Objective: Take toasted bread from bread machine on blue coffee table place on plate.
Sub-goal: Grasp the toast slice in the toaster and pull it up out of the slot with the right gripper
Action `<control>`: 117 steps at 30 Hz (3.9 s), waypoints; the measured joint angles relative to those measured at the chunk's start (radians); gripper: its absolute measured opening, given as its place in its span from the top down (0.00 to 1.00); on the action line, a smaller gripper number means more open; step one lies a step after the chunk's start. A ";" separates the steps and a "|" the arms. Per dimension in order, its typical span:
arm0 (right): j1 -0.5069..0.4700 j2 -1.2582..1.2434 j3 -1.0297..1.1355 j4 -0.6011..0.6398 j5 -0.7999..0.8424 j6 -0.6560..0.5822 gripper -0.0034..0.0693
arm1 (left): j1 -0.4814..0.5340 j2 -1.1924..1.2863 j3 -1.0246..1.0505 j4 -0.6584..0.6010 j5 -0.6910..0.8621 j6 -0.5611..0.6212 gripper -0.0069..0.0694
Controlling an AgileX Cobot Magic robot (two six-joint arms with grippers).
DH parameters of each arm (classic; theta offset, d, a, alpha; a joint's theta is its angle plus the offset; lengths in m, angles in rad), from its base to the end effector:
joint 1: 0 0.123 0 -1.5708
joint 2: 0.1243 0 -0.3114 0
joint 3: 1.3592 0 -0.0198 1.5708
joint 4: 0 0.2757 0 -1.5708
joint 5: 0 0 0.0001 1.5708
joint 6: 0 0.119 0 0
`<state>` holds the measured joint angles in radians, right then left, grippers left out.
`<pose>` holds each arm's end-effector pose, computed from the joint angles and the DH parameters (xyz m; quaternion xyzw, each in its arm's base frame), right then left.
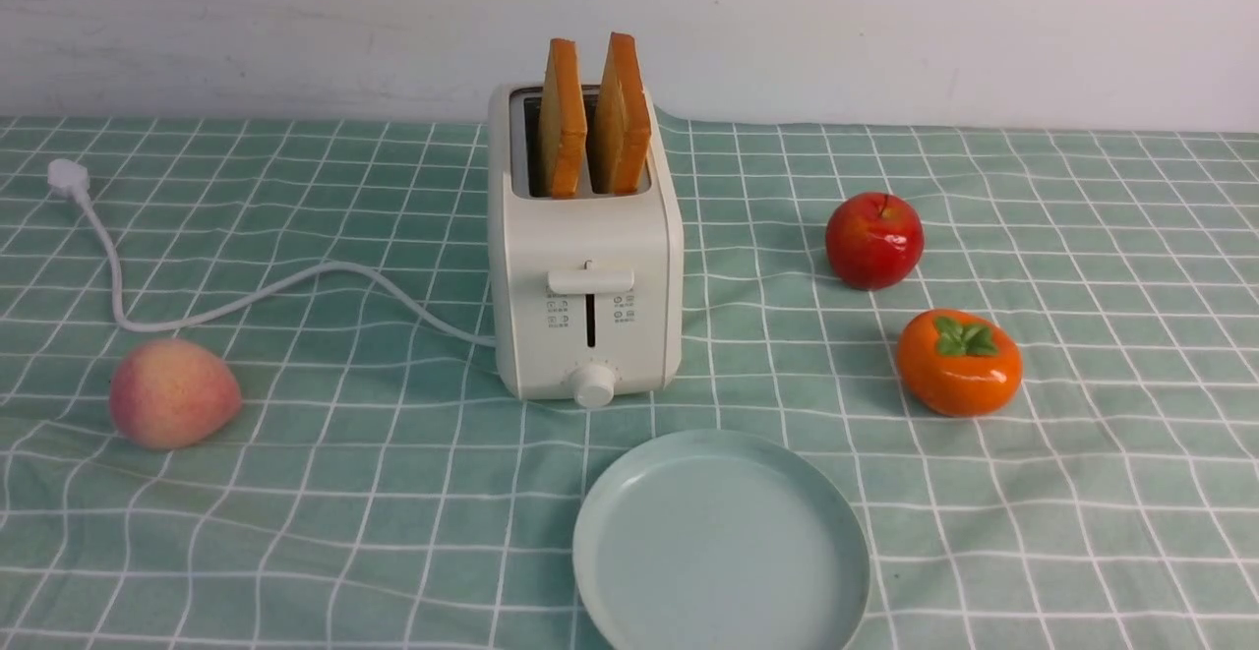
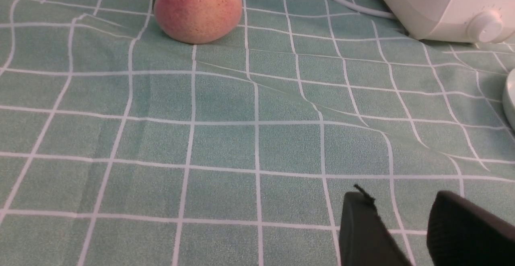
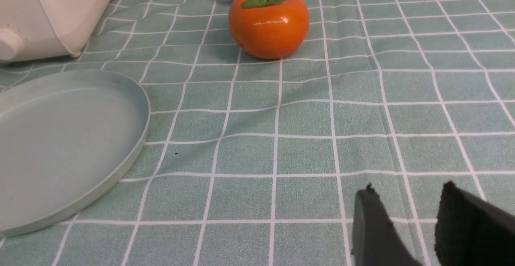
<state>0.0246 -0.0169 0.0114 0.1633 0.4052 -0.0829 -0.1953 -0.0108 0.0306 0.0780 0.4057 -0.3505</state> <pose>0.0760 0.0095 0.1656 -0.0017 0.8069 0.0530 0.5883 0.0758 -0.0113 0.1572 -0.0429 0.8145 -0.1236 0.5652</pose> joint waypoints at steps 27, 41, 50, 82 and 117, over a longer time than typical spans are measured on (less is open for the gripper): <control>0.000 0.000 0.001 -0.011 -0.007 0.000 0.62 | 0.000 0.000 0.000 0.000 -0.128 0.000 0.60; 0.000 0.000 0.014 -0.019 -0.216 0.000 0.62 | 0.000 0.000 0.000 -0.014 -0.538 0.000 0.60; 0.000 0.000 0.014 -0.103 -0.232 -0.005 0.62 | 0.000 0.000 0.000 -0.014 -0.565 0.000 0.60; 0.000 0.540 -0.832 0.047 -0.252 0.401 0.62 | 0.000 0.380 -0.828 -0.131 -0.146 -0.387 0.60; 0.454 1.766 -1.713 0.129 0.247 0.198 0.54 | -0.205 0.777 -0.848 -0.218 0.300 0.187 0.60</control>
<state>0.4782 1.7495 -1.7019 0.2923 0.6518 0.1151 -0.4006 0.7664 -0.8174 -0.1401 0.7060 -0.1630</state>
